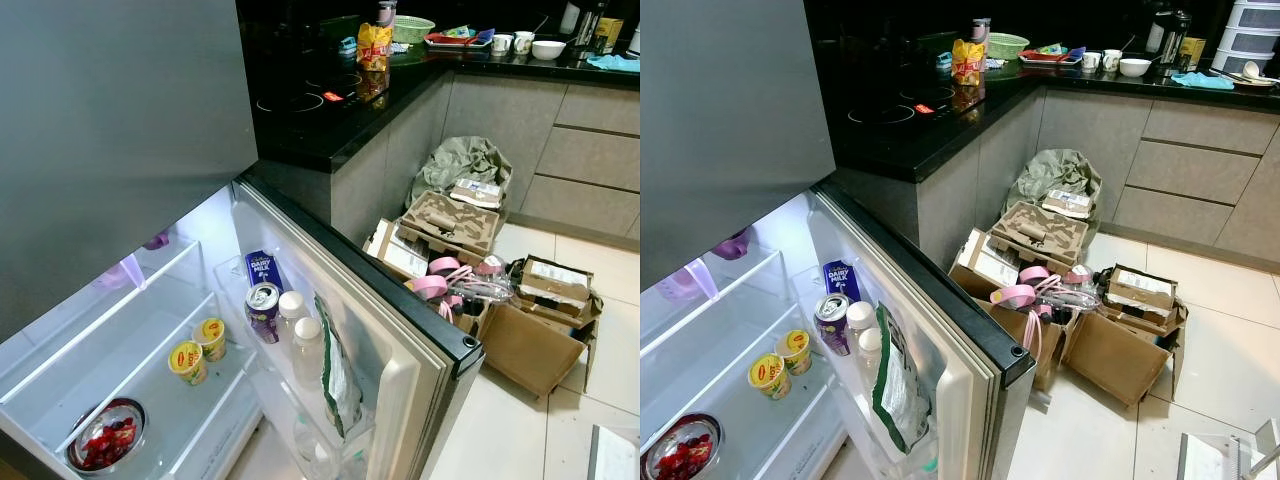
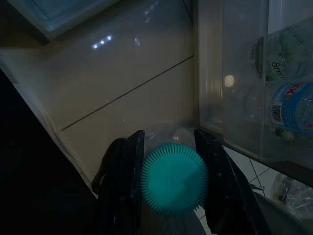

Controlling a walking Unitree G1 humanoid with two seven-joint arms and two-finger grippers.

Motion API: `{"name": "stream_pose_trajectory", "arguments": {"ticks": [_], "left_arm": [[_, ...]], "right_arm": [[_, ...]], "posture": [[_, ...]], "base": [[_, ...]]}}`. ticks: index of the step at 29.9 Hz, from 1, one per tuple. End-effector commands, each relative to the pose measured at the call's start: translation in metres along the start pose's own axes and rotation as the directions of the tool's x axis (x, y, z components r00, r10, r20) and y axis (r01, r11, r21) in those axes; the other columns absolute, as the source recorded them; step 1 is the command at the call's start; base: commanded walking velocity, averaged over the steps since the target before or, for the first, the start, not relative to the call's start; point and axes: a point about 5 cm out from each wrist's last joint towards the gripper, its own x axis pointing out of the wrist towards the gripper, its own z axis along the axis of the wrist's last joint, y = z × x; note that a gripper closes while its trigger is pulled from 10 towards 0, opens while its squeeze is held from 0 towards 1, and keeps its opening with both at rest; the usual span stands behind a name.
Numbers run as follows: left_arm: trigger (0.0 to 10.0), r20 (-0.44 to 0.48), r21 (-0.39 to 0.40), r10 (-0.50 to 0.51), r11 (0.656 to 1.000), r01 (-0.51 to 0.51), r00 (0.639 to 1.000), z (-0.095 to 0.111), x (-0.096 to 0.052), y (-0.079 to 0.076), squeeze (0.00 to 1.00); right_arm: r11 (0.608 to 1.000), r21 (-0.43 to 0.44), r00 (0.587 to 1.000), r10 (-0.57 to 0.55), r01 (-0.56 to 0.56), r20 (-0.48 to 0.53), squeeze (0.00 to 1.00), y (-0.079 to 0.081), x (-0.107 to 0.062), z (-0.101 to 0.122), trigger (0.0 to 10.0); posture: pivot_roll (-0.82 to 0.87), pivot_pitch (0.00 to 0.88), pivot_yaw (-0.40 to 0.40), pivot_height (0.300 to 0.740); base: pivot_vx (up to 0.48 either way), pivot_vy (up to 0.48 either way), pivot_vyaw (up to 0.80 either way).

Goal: Restocking fridge

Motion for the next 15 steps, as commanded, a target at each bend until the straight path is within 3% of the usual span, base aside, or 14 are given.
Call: {"name": "stream_pose_trajectory", "arguments": {"ticks": [1, 15], "left_arm": [[10.0, -0.042, -0.003, 0.004, 1.000, -0.004, 0.999, -0.0109, -0.0006, -0.0012, 0.00], [10.0, -0.044, -0.006, -0.008, 1.000, 0.007, 0.999, -0.0113, 0.0009, -0.0061, 0.00]], "right_arm": [[1.000, 0.002, 1.000, 0.011, -0.011, 0.007, 0.00, 0.0035, 0.0011, 0.0001, 10.0], [1.000, 0.009, 1.000, 0.005, -0.005, 0.021, 0.00, 0.0020, 0.0007, 0.0017, 10.0]], "posture": [[-0.09, 0.000, 0.006, 0.740], [-0.09, 0.000, 0.000, 0.740]], "base": [[0.000, 0.000, 0.00], [0.000, 0.000, 0.00]]}}
